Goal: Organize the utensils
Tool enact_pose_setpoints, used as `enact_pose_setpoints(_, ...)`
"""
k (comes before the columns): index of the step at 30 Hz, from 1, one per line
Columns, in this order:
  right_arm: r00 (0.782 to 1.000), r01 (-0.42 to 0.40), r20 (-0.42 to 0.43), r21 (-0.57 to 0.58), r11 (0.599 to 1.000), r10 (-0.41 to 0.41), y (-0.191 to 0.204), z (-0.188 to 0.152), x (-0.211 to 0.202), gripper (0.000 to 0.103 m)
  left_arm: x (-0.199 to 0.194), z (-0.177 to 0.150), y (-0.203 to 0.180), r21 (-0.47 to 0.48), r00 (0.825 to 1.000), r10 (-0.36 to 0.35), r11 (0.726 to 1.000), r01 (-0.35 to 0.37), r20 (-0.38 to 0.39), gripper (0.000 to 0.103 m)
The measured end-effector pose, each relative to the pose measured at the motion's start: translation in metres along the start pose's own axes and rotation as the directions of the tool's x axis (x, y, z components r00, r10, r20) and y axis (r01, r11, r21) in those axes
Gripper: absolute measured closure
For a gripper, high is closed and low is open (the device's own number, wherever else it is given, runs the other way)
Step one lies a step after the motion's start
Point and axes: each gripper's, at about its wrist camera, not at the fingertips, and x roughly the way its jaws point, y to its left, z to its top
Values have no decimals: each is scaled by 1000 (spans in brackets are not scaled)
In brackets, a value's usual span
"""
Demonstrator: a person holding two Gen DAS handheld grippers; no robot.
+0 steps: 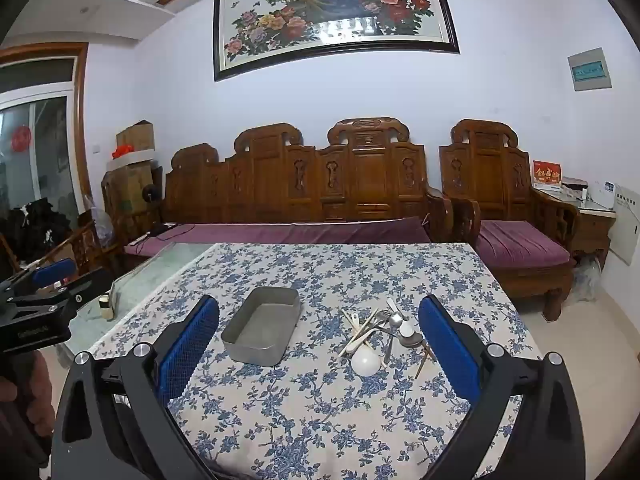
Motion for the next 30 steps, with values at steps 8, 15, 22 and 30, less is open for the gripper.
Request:
enact_pose_setpoints(8, 1000, 1, 3, -2, 1000, -1, 0, 0, 0, 3, 0, 0, 0, 2, 1000, -3, 1000, 3, 2, 7)
enact_pose_setpoints(15, 1000, 0, 4, 0, 1000, 0, 0, 0, 0, 3, 1, 3, 0, 4, 1000, -2, 1000, 2, 3, 7)
enact_pose_setpoints(22, 1000, -1, 7, 0, 1000, 1, -1, -1, 1, 3, -4, 4, -6, 12, 1000, -4, 1000, 4, 9, 7)
enact_pose_setpoints(30, 1000, -2, 10, -1, 1000, 2, 1, 2, -2, 3, -5, 4, -7, 14, 1000, -7, 1000, 7, 12, 7)
